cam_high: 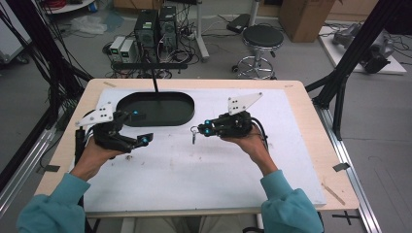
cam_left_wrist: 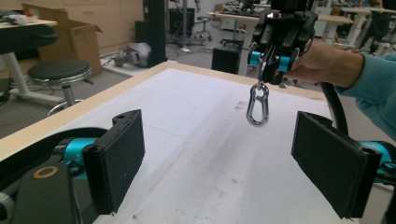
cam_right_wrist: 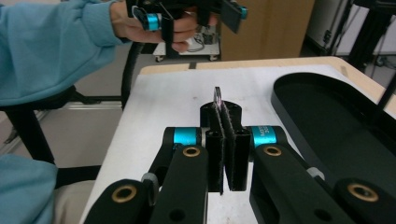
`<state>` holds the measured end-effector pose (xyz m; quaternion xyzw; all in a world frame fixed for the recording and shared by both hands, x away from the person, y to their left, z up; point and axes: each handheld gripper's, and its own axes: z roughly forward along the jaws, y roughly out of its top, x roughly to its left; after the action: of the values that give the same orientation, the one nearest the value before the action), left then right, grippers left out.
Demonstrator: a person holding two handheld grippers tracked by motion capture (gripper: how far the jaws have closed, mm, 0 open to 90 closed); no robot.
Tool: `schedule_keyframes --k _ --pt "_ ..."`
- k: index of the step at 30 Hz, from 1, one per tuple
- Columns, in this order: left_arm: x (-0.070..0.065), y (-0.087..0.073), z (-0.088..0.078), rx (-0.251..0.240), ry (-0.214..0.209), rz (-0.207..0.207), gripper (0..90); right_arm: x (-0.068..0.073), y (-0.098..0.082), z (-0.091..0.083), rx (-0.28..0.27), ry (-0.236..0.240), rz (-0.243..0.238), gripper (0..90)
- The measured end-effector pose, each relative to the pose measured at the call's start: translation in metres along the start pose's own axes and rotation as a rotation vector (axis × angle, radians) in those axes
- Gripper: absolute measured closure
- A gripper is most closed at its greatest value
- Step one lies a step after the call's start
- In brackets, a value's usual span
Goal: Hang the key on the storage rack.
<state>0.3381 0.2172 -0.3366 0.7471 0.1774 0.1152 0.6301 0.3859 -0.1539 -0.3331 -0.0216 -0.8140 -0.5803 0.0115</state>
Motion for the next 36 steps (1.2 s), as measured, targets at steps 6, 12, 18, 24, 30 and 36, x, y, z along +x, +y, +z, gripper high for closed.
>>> schedule_keyframes --k 6,12,18,24,30,36 --pt "-0.003 0.012 0.021 0.031 -0.056 0.019 19.6 0.003 0.004 0.001 -0.037 0.011 -0.004 89.2" --pt "-0.010 0.023 0.044 0.073 -0.130 0.050 22.4 0.006 0.006 0.001 -0.054 0.022 -0.013 89.2" --pt "-0.016 0.030 0.061 0.100 -0.197 0.066 25.2 0.008 0.007 0.003 -0.064 0.028 -0.018 89.1" --pt "-0.020 0.033 0.072 0.118 -0.244 0.074 32.3 0.009 0.008 0.005 -0.068 0.042 -0.021 89.1" --pt "-0.022 0.034 0.075 0.116 -0.269 0.077 49.6 0.010 0.008 0.006 -0.081 0.049 -0.020 89.1" --pt "-0.023 0.034 0.075 0.115 -0.274 0.091 64.3 0.011 0.008 0.008 -0.082 0.058 -0.018 89.1"
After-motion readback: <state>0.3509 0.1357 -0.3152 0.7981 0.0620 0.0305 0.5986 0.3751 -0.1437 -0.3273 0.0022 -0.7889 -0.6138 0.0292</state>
